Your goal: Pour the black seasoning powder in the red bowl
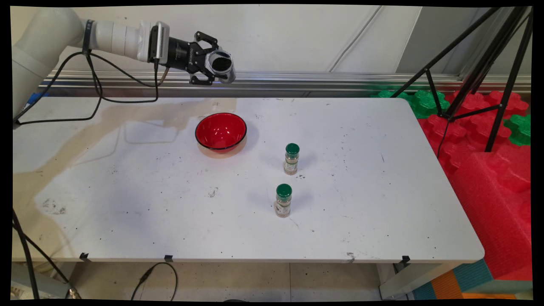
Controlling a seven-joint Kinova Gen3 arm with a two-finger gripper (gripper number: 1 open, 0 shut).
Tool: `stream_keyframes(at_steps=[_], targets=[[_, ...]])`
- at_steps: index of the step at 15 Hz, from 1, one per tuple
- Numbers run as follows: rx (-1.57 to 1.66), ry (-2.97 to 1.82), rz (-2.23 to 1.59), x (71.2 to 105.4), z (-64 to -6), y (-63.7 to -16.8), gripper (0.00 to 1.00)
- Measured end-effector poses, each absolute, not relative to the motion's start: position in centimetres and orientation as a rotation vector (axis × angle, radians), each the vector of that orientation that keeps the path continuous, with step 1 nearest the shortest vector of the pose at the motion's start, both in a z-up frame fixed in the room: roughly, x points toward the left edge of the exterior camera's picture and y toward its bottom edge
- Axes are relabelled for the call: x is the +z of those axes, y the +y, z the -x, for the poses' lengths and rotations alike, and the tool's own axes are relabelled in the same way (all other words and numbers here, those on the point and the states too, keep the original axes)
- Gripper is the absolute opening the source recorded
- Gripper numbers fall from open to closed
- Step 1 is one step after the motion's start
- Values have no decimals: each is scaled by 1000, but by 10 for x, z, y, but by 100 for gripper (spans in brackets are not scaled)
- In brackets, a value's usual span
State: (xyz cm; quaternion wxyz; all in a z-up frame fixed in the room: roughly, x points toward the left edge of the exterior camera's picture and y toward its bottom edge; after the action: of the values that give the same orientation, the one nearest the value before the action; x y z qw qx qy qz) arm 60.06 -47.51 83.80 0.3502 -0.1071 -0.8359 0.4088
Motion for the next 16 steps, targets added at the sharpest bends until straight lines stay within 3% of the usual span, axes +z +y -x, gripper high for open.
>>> stream_keyframes(at_steps=[16], targets=[[1296,-2168,542,828,-599,-457,0]])
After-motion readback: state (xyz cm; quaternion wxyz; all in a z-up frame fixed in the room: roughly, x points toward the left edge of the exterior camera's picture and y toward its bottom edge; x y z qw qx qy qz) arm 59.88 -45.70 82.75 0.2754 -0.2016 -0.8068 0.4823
